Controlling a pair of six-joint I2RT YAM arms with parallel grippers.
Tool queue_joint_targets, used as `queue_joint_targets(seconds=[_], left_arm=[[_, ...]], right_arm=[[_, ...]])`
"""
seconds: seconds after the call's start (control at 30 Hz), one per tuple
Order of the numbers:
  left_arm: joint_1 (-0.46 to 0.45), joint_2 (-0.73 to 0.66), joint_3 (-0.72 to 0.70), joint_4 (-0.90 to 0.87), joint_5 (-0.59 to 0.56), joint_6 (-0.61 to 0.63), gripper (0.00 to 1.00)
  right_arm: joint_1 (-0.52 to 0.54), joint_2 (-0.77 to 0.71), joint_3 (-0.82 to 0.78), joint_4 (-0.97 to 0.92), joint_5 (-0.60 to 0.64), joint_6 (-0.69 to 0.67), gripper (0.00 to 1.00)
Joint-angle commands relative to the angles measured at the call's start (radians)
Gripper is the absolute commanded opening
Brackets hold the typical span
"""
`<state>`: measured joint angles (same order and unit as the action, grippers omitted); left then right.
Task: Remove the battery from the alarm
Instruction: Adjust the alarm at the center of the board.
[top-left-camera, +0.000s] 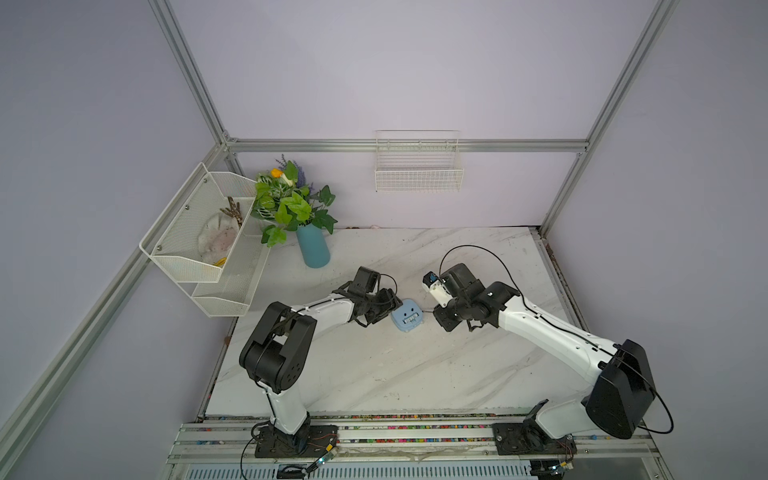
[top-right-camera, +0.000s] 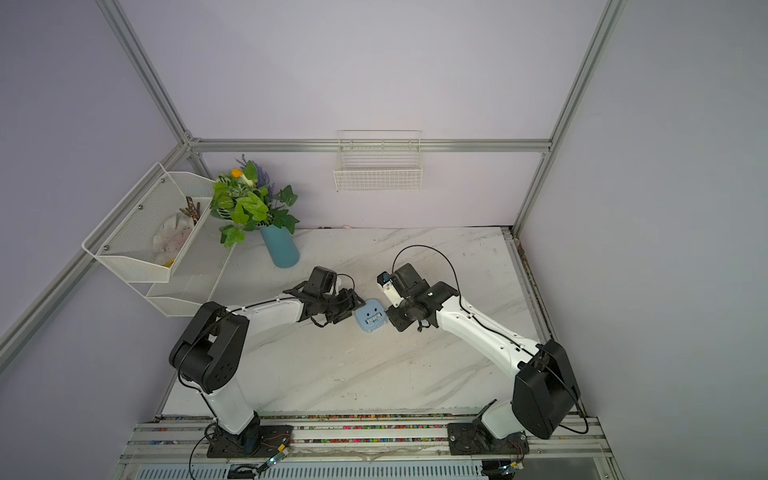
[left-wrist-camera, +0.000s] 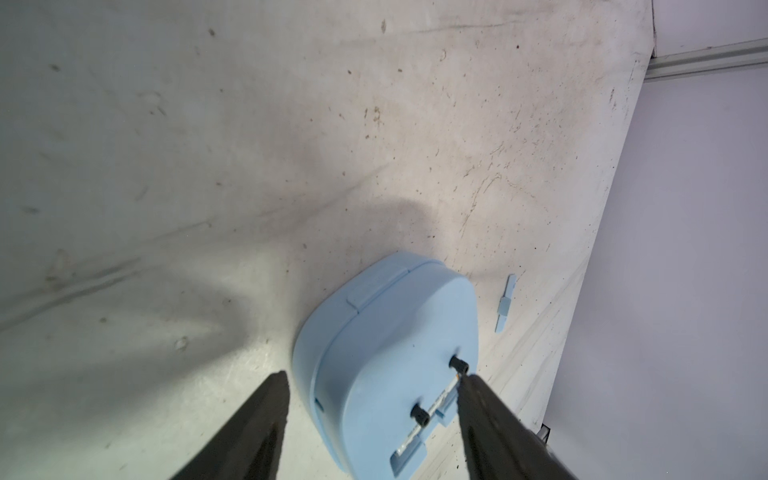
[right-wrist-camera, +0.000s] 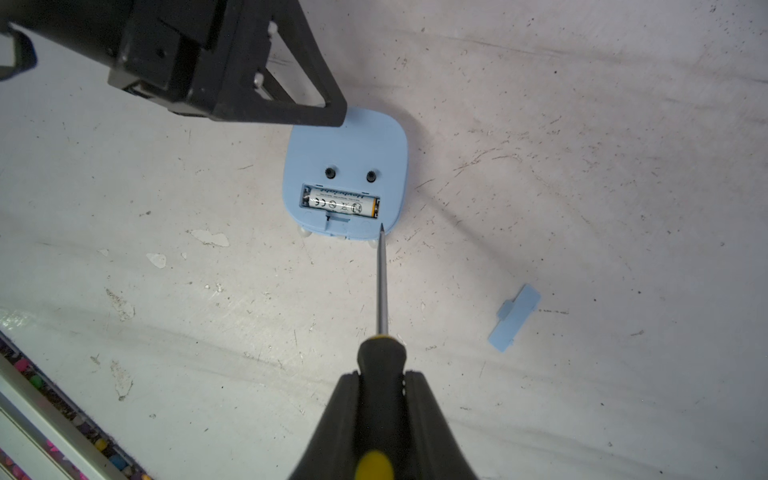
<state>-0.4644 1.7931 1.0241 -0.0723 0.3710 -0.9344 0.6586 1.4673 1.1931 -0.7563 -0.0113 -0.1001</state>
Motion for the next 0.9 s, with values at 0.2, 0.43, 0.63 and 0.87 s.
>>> queue_joint_targets(seconds=[0.2,0.43,0.63,0.87], left_arm=[[-0.016,0.031,0.076,-0.001,0.017,-0.003,0.65],[-0.016,0.043,0.063,0.011,0.018,-0.009,0.64],[-0.016,0.053,0.07,-0.001,0.011,-0.004,0.64],[-0.012,0.069,0.082,-0.022,0.006,0.008,0.63]], right_arm=[[0.007,0.04,0.068,-0.027,-0.016,-0.076,0.0],[0.016,0.13,0.158,-0.106,-0.028,-0.093,0.0],[0.018,0.196,0.244,-0.192,0.0,-0.074,0.0],[0.019,0.209,0.279,-0.229,0.021,-0.061,0.0]])
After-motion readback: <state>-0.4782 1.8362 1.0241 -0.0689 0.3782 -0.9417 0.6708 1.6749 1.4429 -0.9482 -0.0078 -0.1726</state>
